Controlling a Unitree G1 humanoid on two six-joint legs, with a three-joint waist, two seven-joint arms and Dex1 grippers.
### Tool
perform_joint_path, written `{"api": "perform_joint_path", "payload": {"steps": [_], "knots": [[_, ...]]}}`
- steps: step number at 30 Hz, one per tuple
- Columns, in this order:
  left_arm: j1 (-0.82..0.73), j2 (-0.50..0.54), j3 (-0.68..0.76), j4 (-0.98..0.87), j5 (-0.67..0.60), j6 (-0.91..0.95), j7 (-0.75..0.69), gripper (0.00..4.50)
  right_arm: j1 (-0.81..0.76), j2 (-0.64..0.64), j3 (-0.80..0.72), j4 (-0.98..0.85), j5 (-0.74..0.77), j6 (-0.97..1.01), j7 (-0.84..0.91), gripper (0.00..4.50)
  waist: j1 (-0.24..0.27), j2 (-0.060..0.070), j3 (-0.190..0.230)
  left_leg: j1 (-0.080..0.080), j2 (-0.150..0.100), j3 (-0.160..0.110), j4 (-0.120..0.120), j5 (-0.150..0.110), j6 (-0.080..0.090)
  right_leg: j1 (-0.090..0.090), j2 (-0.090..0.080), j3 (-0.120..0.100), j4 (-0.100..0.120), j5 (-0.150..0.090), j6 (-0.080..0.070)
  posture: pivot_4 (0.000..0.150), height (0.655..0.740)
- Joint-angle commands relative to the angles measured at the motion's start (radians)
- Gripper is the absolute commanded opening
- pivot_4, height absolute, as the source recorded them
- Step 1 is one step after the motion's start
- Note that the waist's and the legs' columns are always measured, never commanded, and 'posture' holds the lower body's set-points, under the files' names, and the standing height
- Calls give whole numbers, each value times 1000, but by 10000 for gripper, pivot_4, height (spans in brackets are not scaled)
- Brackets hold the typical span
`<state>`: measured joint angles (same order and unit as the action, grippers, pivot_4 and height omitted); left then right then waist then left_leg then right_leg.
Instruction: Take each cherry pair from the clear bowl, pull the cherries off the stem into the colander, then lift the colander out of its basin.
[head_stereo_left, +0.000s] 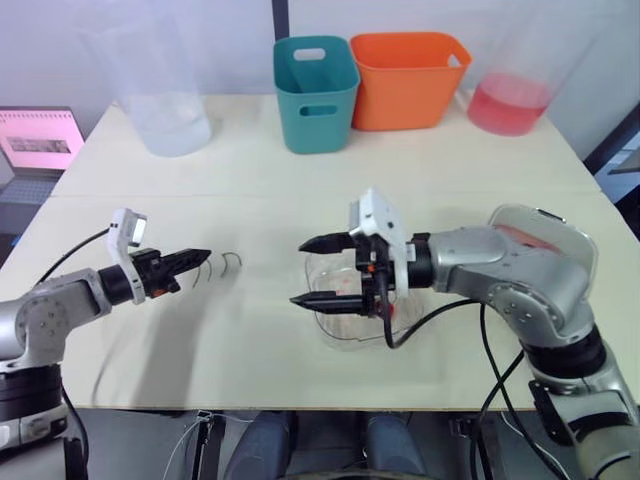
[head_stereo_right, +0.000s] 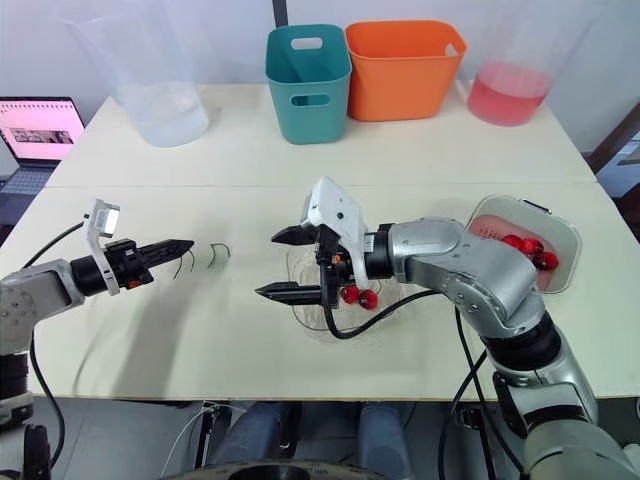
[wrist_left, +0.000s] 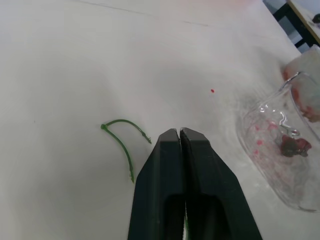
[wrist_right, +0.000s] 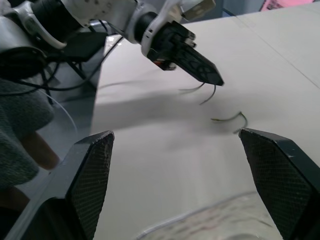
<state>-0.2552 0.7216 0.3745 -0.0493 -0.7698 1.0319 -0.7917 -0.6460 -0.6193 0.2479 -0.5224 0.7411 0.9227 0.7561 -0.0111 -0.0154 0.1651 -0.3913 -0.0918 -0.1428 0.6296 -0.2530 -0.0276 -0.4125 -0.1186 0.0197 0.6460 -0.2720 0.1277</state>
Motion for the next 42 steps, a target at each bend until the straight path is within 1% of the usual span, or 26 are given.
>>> {"api": "perform_joint_path", "payload": {"steps": [1,4,5,8,10,13,14,16,18,20,21,24,26,28,29,32,34,35,39,42], "knots": [[9,13,18,-9,6,-36,-2,18934,4,-13,-9,-1,-38,-35,22,43755,-2,0,0,0,0,0,0,0,0,0,0,0,0,0,0,1500,7400],[10,28,28,-9,0,-44,-9,35968,11,-22,-17,6,-54,-37,29,43755,-5,0,0,0,1,0,-1,0,0,-1,0,0,1,0,0,1500,7400],[9,38,33,-14,-3,-48,-18,40066,15,-26,-23,6,-60,-37,28,43755,-5,0,0,0,1,1,-1,0,0,-1,0,0,1,0,0,1500,7400],[-5,78,47,-22,2,-81,-44,40066,26,-56,-47,3,-77,-22,18,43755,-3,0,0,0,1,1,-1,0,0,-1,0,0,1,0,0,1500,7400],[-22,115,44,-36,6,-107,-67,40066,38,-86,-99,11,-62,-9,23,43755,-1,0,0,0,1,1,-1,0,0,-1,0,0,0,0,0,1500,7400],[-9,187,-15,-118,62,-199,-131,40066,77,-134,-233,42,-15,14,22,43755,3,0,0,0,0,1,-1,0,0,0,0,0,-1,0,0,1500,7400],[9,220,-46,-155,93,-244,-169,40066,96,-166,-276,63,-20,7,33,43755,3,0,0,0,0,1,-1,0,0,0,-1,0,-1,0,0,1500,7400],[19,246,-69,-205,109,-300,-218,40066,129,-217,-362,124,-27,-4,45,43755,4,0,0,0,0,2,-2,0,0,1,-1,0,-3,0,0,1500,7400],[-9,250,-64,-217,78,-285,-228,40066,147,-253,-447,186,-16,-3,48,43755,3,1,0,0,0,2,-2,-1,1,1,-1,1,-3,0,0,1500,7400],[-59,259,-63,-229,20,-240,-248,40586,170,-297,-531,235,-2,-2,70,44378,1,1,0,0,1,2,-2,-1,1,1,-1,1,-3,0,-1,1500,7400],[-84,260,-67,-229,2,-226,-256,42888,186,-325,-551,242,-4,-3,87,44751,1,1,0,0,1,2,-2,-1,1,0,0,0,-3,0,-1,1500,7400],[-125,274,-99,-220,-25,-195,-298,42888,195,-380,-554,220,5,14,116,44751,-7,1,0,0,1,3,-3,-1,1,0,0,0,-3,0,-1,1500,7400],[-147,301,-166,-243,7,-211,-340,42888,131,-452,-441,165,-15,80,132,44751,-14,4,1,1,2,4,-3,-1,2,0,1,1,-2,0,0,1500,7400],[-169,322,-228,-273,31,-232,-378,42888,63,-498,-328,111,-50,81,173,44751,-18,6,2,1,2,5,-3,-1,2,-1,1,2,-1,0,0,1500,7400],[-178,327,-245,-283,34,-237,-389,42888,37,-509,-293,99,-53,85,190,44751,-19,6,2,1,2,5,-3,-1,2,-1,1,1,-1,0,0,1500,7400],[-227,326,-329,-359,56,-273,-443,42888,-115,-503,-81,26,-131,66,271,44751,-19,5,3,0,2,4,-3,-1,2,-1,1,0,-2,0,0,1500,7400],[-253,325,-376,-394,78,-298,-472,42888,-184,-487,65,-6,-215,58,303,44751,-18,5,3,0,2,4,-3,-1,2,0,1,0,-3,0,0,1500,7400],[-259,328,-393,-407,91,-312,-484,42888,-218,-457,116,-11,-221,108,290,44751,-18,5,2,0,2,4,-3,-1,2,0,1,0,-4,0,0,1500,7400],[-259,322,-415,-437,104,-324,-492,42888,-297,-331,249,-25,-238,233,254,44751,-11,5,2,0,2,4,-3,-1,2,0,1,0,-4,0,0,1500,7400],[-241,313,-424,-452,117,-333,-478,42888,-334,-282,343,6,-296,233,254,44751,-6,5,2,-1,2,3,-3,-1,1,-1,1,0,-4,0,0,1500,7400]]}}
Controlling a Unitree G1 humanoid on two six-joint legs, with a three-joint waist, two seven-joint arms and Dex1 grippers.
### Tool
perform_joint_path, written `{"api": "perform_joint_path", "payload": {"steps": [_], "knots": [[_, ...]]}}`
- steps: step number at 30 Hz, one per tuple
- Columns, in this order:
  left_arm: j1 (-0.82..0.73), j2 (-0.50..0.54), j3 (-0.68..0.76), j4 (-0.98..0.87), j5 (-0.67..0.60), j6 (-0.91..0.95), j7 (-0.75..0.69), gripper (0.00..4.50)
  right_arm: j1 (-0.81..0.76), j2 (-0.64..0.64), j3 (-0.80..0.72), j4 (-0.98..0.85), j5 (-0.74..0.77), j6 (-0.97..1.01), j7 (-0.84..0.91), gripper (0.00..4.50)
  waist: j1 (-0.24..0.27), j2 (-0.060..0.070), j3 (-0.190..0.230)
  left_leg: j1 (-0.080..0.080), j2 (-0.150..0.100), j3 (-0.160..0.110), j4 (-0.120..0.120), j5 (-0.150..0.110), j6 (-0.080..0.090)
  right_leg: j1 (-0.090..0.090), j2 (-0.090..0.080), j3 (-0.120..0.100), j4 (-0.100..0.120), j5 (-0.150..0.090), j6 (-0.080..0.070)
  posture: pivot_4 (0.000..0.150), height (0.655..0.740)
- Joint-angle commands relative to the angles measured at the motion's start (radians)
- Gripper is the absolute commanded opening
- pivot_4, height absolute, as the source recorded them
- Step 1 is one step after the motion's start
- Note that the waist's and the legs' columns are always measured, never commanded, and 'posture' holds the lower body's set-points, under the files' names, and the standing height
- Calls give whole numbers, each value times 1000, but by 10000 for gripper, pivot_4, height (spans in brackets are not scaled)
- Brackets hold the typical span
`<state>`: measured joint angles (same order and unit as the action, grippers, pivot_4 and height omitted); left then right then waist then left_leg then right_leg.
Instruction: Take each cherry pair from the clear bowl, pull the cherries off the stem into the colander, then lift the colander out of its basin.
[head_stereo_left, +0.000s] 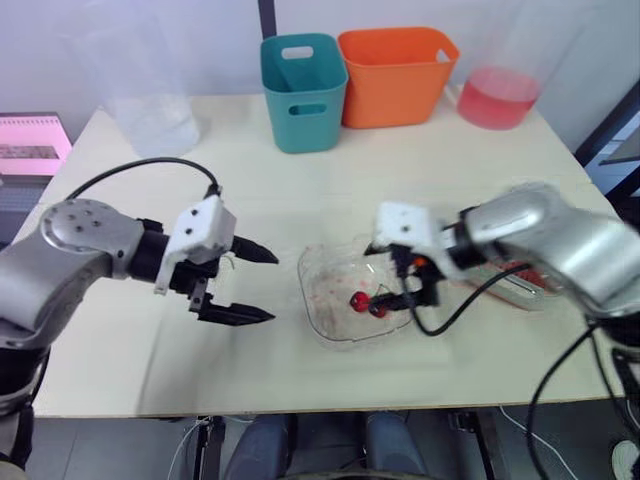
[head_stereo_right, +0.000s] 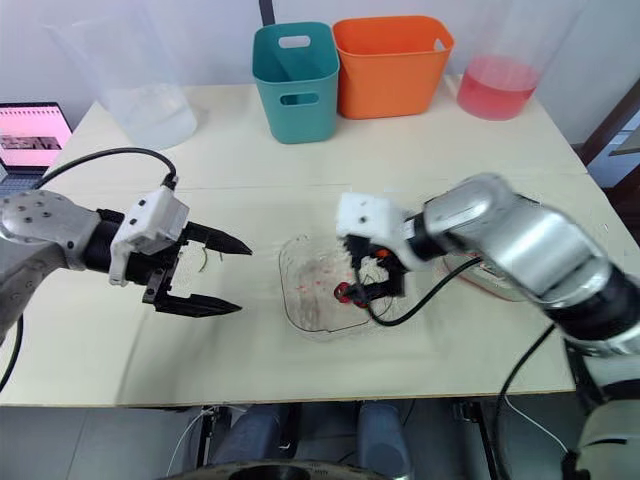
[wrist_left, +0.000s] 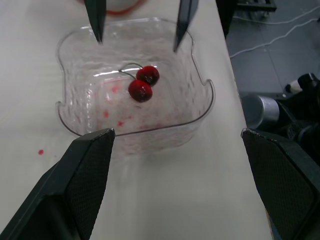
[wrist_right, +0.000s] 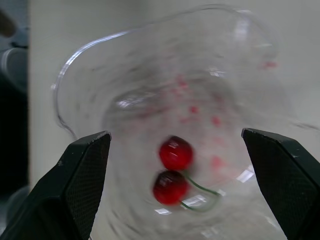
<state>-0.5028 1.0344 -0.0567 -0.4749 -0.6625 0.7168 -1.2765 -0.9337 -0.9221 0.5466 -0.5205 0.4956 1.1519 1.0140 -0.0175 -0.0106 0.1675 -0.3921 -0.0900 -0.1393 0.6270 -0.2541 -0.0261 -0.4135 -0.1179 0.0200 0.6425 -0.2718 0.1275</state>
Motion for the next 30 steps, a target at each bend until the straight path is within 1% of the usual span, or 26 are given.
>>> {"api": "perform_joint_path", "payload": {"steps": [1,7,14,16,17,18,21,23,24,30], "knots": [[13,-3,6,-31,13,-20,11,42888,-56,30,79,24,-80,-10,-2,44751,2,0,0,0,0,0,0,0,0,0,0,0,0,0,0,1500,7400],[38,-11,16,-64,5,-7,37,42888,-87,43,223,114,-224,-95,45,44751,3,0,0,0,-1,0,1,0,0,0,0,0,0,0,0,1500,7400],[29,-20,25,-77,-15,7,68,42888,-106,75,281,176,-311,-152,122,44751,-2,0,0,0,0,0,1,0,0,-1,1,0,2,0,0,1500,7400],[21,-27,24,-74,-18,8,76,45000,-104,89,293,188,-333,-162,138,39179,-1,0,0,0,0,0,1,0,0,-1,1,0,3,0,0,1500,7400],[18,-30,23,-74,-18,8,80,45000,-101,96,300,193,-344,-167,142,35860,0,0,0,0,0,0,1,0,0,-1,1,0,2,0,0,1500,7400],[16,-33,22,-74,-18,9,83,45000,-97,103,305,198,-354,-170,145,31545,0,0,0,0,0,0,1,0,0,-1,1,0,2,0,0,1500,7400],[14,-38,23,-75,-17,8,91,45000,-85,117,321,214,-389,-186,152,15927,0,0,0,0,-1,0,1,0,0,-1,1,0,2,0,0,1500,7400],[8,-44,26,-73,-22,11,98,45000,-81,128,325,225,-412,-198,153,3986,0,0,0,0,-1,0,1,0,-1,-1,1,0,2,0,0,1500,7400],[5,-47,28,-72,-25,13,102,45000,-81,133,323,230,-419,-203,154,365,0,0,0,0,-1,0,1,0,-1,-1,1,0,2,0,0,1500,7400],[10,-46,35,-58,-20,2,103,45000,-101,166,259,241,-418,-214,169,365,-1,0,0,0,-1,0,1,1,-2,-1,1,0,3,0,0,1500,7400]]}}
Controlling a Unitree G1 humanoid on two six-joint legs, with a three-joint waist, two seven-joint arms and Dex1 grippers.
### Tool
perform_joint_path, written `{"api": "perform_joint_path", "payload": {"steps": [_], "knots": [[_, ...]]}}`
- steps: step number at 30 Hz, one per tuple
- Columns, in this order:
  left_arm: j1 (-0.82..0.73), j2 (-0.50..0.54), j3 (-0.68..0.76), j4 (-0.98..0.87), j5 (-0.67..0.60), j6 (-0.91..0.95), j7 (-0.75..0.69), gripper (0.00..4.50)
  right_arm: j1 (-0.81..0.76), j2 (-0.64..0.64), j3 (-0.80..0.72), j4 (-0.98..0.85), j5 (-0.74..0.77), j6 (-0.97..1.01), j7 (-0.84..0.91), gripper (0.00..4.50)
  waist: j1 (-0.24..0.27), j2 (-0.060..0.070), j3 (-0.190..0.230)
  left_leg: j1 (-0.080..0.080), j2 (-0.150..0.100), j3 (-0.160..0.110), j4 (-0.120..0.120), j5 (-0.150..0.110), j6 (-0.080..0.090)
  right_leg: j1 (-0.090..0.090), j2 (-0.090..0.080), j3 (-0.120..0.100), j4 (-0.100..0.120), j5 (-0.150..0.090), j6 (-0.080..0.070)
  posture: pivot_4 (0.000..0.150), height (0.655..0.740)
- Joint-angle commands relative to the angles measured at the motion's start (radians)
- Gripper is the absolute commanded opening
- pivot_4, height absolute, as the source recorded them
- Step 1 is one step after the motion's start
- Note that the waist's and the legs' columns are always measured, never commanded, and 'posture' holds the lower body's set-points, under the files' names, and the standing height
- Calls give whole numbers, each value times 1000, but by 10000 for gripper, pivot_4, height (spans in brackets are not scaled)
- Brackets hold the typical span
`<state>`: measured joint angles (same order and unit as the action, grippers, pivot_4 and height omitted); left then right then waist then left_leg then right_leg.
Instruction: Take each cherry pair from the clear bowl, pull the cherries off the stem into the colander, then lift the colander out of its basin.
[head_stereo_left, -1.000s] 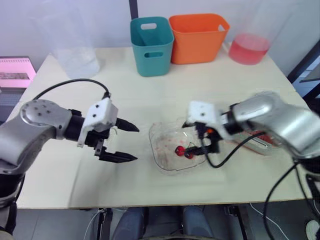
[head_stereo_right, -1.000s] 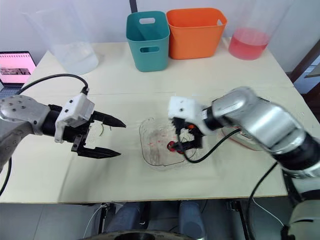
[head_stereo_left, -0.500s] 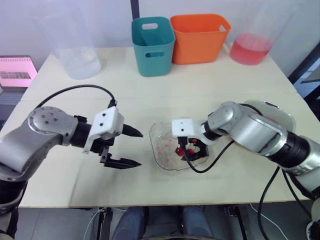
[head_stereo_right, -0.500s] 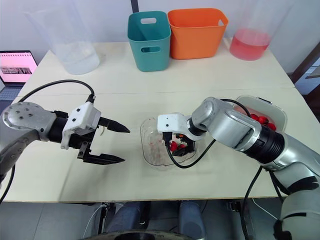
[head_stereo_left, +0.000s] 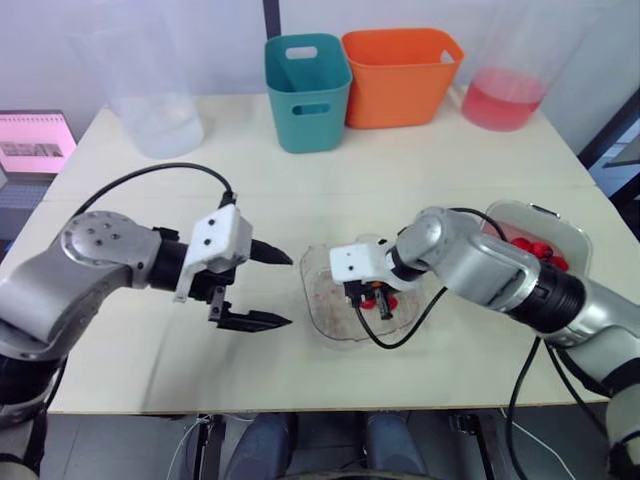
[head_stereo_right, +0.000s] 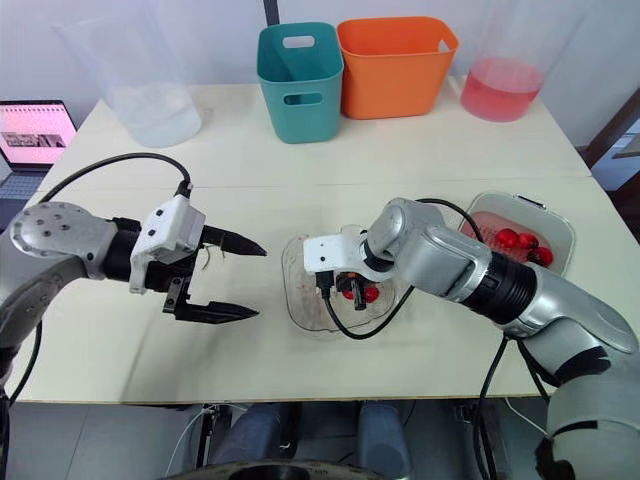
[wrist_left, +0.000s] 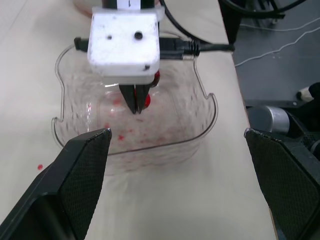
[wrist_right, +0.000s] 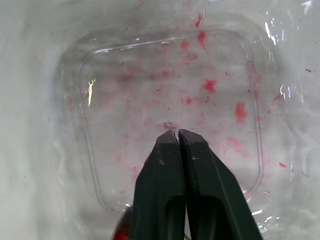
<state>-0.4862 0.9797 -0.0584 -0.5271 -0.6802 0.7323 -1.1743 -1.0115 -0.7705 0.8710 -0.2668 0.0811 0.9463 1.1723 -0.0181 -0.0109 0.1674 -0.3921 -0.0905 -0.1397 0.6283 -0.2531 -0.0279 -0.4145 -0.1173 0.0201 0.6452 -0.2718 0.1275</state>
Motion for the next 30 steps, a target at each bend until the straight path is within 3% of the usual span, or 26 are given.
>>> {"api": "perform_joint_path", "payload": {"steps": [1,8,12,15,20,30], "knots": [[-5,9,37,-5,-2,-16,0,45000,-28,22,-83,-17,5,-10,15,365,0,0,0,0,0,0,0,0,0,0,0,0,0,0,0,1500,7400],[-9,10,36,5,3,-24,-5,45000,-50,83,-154,-51,19,-12,24,365,0,0,0,0,0,0,0,0,0,0,0,0,0,0,0,1500,7400],[-4,17,36,14,11,-33,-15,45000,-34,42,-151,-50,-12,-87,52,365,3,0,0,0,0,0,0,0,0,0,0,0,0,0,0,1500,7400],[0,17,36,18,15,-39,-20,45000,-5,-7,-141,-56,-25,-132,91,9037,4,0,0,0,0,0,0,0,0,0,0,0,0,0,0,1500,7400],[6,19,32,17,21,-43,-30,45000,4,-17,-137,-60,-17,-45,124,34100,-4,0,0,0,0,0,0,0,0,0,1,0,1,0,0,1500,7400],[22,29,26,-3,26,-41,-33,45000,45,-9,-82,-17,-83,-70,129,34100,2,0,0,0,0,0,0,0,1,0,0,0,1,0,0,1500,7400]]}}
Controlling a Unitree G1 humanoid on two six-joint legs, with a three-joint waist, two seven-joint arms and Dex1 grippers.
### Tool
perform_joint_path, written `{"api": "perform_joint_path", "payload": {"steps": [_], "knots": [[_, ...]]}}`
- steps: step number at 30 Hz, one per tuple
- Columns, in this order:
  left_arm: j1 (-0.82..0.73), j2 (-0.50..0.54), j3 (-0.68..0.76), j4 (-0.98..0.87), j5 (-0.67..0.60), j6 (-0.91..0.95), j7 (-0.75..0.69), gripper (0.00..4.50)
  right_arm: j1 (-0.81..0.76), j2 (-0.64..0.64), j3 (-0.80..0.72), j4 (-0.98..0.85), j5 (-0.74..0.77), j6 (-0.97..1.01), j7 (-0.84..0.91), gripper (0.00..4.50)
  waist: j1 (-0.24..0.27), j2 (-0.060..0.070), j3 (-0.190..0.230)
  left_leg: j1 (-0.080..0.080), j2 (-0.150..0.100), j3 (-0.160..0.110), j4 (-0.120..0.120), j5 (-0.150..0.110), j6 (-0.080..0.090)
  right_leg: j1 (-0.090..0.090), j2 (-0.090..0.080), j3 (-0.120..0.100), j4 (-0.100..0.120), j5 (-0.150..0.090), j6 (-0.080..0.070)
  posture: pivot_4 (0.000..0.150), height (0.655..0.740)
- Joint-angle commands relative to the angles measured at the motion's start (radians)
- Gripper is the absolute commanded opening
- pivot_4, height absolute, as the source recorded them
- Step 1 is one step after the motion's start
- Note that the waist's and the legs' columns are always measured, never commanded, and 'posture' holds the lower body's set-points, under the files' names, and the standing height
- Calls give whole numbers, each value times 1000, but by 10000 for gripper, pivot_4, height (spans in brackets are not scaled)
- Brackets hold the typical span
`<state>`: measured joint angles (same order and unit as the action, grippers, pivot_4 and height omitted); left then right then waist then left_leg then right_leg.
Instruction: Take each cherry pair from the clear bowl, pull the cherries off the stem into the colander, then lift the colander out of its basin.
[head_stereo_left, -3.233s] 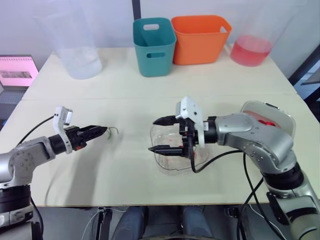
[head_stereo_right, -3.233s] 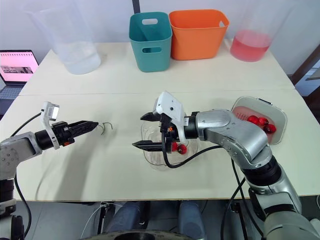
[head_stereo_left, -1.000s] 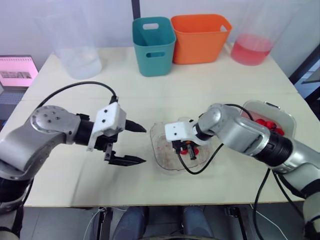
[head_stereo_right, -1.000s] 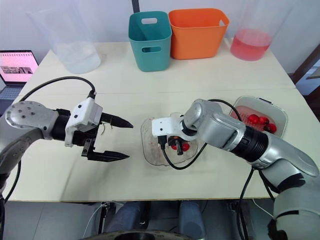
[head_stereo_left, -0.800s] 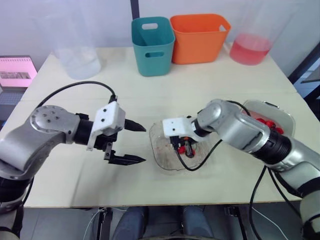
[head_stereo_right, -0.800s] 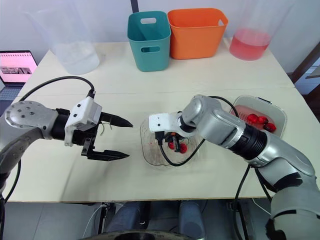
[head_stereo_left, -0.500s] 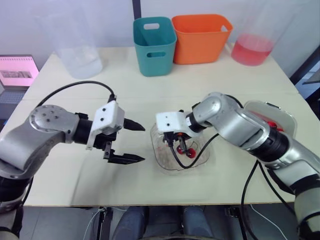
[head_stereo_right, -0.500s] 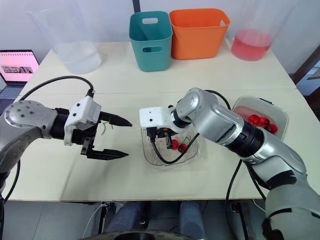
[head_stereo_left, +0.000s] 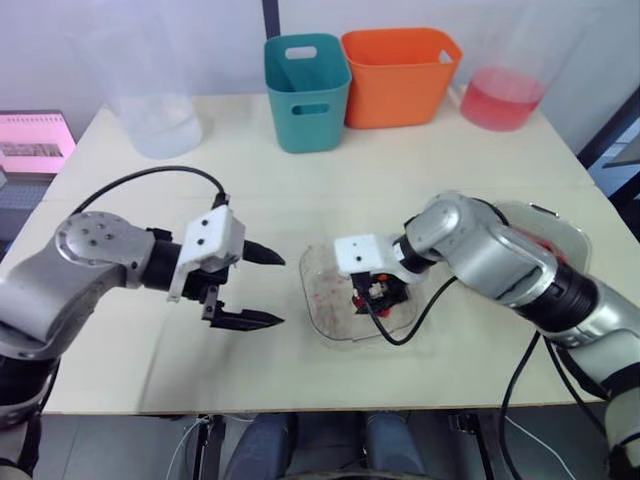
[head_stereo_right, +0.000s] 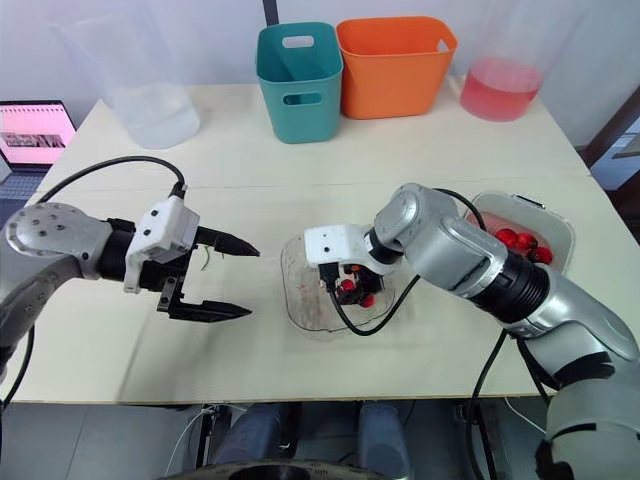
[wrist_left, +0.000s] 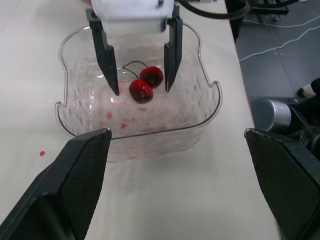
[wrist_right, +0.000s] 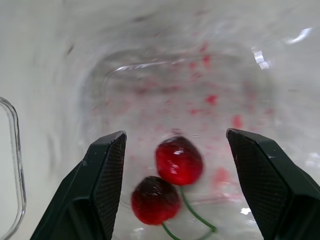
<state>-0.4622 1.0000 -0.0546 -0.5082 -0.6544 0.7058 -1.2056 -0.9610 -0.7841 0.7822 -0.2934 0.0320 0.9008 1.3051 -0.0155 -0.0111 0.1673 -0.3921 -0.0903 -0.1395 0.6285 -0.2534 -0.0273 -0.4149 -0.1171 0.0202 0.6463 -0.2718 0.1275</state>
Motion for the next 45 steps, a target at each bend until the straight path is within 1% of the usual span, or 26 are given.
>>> {"api": "perform_joint_path", "payload": {"steps": [1,5,6,7,9,11,12,16,18,21,24,28,29,30,34,36,38,41,45], "knots": [[-2,8,23,-22,0,-14,-1,45000,-3,10,18,25,-48,-34,-8,34100,0,0,0,0,0,0,0,0,0,0,0,0,0,0,0,1500,7400],[-2,7,26,-27,-4,-11,4,45000,0,30,36,76,-91,-66,-15,34100,-3,0,0,0,0,0,0,0,-1,0,0,0,0,0,0,1500,7400],[-2,6,27,-28,-5,-10,6,45000,-1,36,36,85,-99,-70,-16,31739,-3,0,0,0,0,0,0,1,-1,0,0,0,0,0,0,1500,7400],[-2,5,27,-28,-6,-10,7,45000,-1,40,35,92,-105,-73,-17,28939,-3,0,0,0,0,0,0,1,-1,0,0,0,0,0,0,1500,7400],[-3,4,28,-28,-7,-10,11,45000,0,45,32,99,-117,-81,-15,21698,-2,0,0,0,0,0,0,1,-1,0,0,0,0,0,0,1500,7400],[-2,2,29,-29,-9,-10,14,45000,1,48,30,99,-127,-87,-10,10630,-2,0,0,0,0,0,0,1,-1,0,0,0,0,0,0,1500,7400],[-3,0,29,-29,-10,-10,15,45000,1,50,28,96,-129,-89,-7,7402,-2,0,0,0,0,0,0,1,-1,0,0,0,0,0,0,1500,7400],[-4,-4,29,-26,-11,-11,19,45000,-8,62,4,74,-125,-83,-3,7402,-2,0,0,0,0,0,0,1,-1,0,0,0,0,0,0,1500,7400],[-2,-4,30,-23,-10,-14,18,45000,-18,82,-30,56,-115,-111,-15,7402,-2,0,0,0,0,0,0,1,-1,0,0,0,0,0,0,1500,7400],[-2,-5,29,-19,-8,-18,18,45000,-26,101,-53,35,-120,-189,-17,7402,-5,0,0,0,0,0,0,1,-2,0,0,0,0,0,0,1500,7400],[-7,-10,25,-14,-4,-20,17,45000,-27,103,-46,50,-167,-297,-35,7402,-3,0,0,0,0,0,0,1,-2,0,0,0,0,0,0,1500,7400],[-9,-14,23,-16,-3,-19,19,45000,-16,104,-64,63,-171,-399,-20,7402,-3,0,0,0,0,0,0,1,-2,0,0,0,0,0,0,1500,7400],[-8,-14,24,-18,-5,-18,19,45000,-14,101,-70,63,-170,-417,-15,15186,-3,0,0,0,0,0,0,1,-2,0,0,0,0,0,0,1500,7400],[-7,-15,24,-19,-5,-17,19,45000,-11,98,-77,63,-167,-431,-8,17512,-3,0,0,0,0,0,0,1,-2,0,0,0,0,0,0,1500,7400],[-7,-18,24,-23,-5,-15,22,45000,-4,81,-126,49,-148,-447,23,37054,-3,0,0,0,0,0,0,1,-2,0,0,0,0,0,0,1500,7400],[-6,-17,25,-23,-5,-15,23,45000,-4,69,-172,39,-132,-407,31,37054,-3,0,0,0,0,0,0,1,-2,0,0,0,0,0,0,1500,7400],[-3,-14,29,-23,-5,-15,22,45000,1,52,-217,16,-110,-326,37,37054,-2,0,0,0,0,0,0,1,-2,0,0,0,0,0,0,1500,7400],[0,-1,35,-11,2,-21,13,45000,12,38,-286,-47,-29,-21,39,37054,0,0,0,0,0,0,0,1,-1,0,0,0,0,0,0,1500,7400],[-3,33,18,22,53,-54,-14,45000,25,57,-314,-108,74,333,-5,37054,-2,0,0,0,0,0,0,0,0,0,0,0,0,0,0,1500,7400]]}}
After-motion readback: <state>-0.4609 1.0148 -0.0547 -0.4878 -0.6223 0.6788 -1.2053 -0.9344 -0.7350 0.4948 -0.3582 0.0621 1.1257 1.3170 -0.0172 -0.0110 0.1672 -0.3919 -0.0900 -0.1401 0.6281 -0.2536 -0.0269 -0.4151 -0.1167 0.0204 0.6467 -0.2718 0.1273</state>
